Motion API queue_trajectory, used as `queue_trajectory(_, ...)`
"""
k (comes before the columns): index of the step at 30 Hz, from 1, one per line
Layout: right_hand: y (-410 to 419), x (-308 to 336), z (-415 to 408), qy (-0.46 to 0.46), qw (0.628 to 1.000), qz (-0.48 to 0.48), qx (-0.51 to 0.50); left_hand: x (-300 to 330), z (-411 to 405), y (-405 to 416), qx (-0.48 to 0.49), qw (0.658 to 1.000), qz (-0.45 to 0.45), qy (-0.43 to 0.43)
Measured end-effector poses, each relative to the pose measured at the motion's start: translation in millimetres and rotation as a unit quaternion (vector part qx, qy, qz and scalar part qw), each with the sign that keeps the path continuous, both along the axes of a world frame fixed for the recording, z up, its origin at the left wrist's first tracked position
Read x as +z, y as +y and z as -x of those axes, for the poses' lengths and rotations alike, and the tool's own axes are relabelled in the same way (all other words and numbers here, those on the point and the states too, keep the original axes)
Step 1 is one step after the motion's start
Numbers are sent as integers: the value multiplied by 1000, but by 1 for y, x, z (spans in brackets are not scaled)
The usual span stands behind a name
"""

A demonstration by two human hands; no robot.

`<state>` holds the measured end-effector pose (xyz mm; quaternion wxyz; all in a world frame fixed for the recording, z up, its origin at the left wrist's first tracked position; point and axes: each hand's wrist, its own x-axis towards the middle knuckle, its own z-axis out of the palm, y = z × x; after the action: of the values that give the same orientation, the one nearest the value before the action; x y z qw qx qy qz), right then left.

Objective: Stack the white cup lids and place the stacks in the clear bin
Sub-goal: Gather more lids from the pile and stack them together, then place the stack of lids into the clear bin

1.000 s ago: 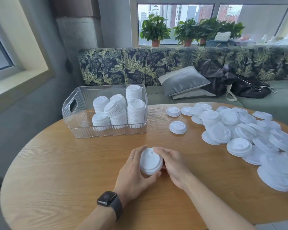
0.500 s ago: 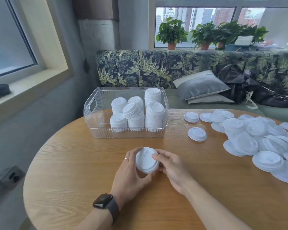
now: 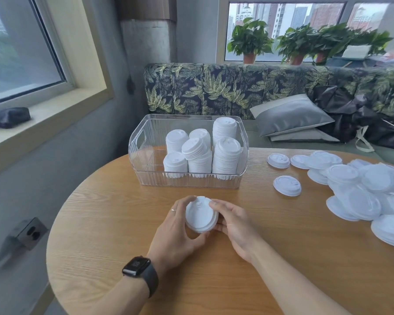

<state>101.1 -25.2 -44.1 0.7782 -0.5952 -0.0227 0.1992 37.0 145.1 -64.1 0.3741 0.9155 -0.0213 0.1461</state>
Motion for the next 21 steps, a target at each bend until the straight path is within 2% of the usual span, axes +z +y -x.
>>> queue_trajectory(13, 7, 1, 0, -20, 1000, -2, -16, 4, -5, 4, 25, 999, 10, -18)
queue_trajectory(21, 11, -8, -7, -84, 991, 79, -74, 53, -46, 43, 102, 991, -14, -89)
